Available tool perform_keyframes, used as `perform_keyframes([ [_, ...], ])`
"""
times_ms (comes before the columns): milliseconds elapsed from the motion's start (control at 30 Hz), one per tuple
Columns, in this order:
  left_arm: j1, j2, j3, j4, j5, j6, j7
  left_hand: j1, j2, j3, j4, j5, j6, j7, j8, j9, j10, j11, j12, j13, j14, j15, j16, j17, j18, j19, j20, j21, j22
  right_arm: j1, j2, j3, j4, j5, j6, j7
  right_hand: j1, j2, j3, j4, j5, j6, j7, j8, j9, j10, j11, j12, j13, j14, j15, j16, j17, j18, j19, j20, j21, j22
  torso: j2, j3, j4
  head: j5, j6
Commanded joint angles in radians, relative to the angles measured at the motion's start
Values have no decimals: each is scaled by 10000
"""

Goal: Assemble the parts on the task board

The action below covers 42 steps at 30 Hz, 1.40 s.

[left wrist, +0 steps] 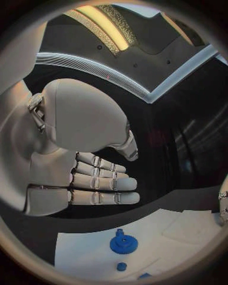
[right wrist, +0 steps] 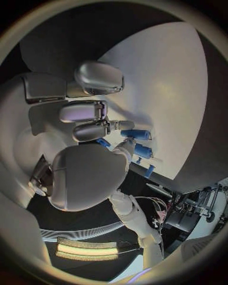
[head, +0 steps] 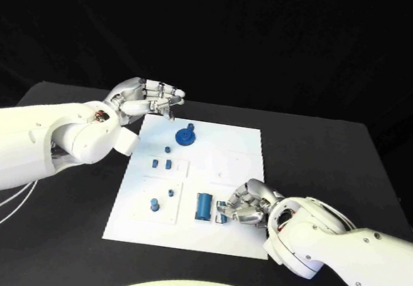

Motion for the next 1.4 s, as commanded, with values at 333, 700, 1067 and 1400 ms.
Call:
perform_keyframes([
  [333, -5, 33, 6, -2, 28, 179, 27, -71, 14, -7, 71, 45, -56, 217, -30, -1, -55, 7, 44, -9, -7, 45, 3, -11, 131, 33, 35, -35, -9, -19, 83, -8, -23, 24, 171, 143, -182, 0, -119, 28, 23, 24, -2, 45, 7, 305, 14, 72, 1481, 830, -27, -13, 1726, -109, 105, -55, -68, 1640, 0, -2, 1, 4, -29],
  [700, -6, 37, 6, -11, 28, 191, 7, -80, 21, -6, 86, 44, -58, 217, -29, 0, -57, 7, 50, -10, -7, 46, 6, -12, 132, 36, 36, -42, -13, -19, 50, -8, -91, -130, 359, 41, -1063, -195, -731, 61, -3, 32, 21, 48, 36, 287, 34, 22, 1459, 825, -11, -23, 1704, -104, 100, -48, -149, 1628, -1, 1, -10, 2, -34],
  [1067, -8, 30, 5, -17, 28, 196, -11, -90, 42, 2, 107, 47, -60, 218, -27, 0, -61, 7, 56, -12, -7, 46, 9, -12, 132, 40, 37, -50, -18, -19, -38, -8, -27, -297, 315, 80, -1504, -302, -1226, 75, 4, 28, 6, 33, 43, 273, 26, -14, 1441, 819, -17, -35, 1676, -98, 99, -50, -193, 1623, -5, 14, -2, 1, -58],
  [1400, -15, 15, 4, -18, 28, 199, -8, -90, 42, 2, 107, 47, -60, 218, -27, 0, -61, 7, 56, -12, -7, 46, 9, -12, 132, 40, 37, -50, -18, -45, -385, -8, 139, -493, 167, 222, -1189, -321, -1314, 8, 32, 17, -9, 29, 50, 273, 9, -19, 1443, 819, -29, -35, 1680, -94, 97, -58, -222, 1619, -17, 5, -11, 28, -42],
])
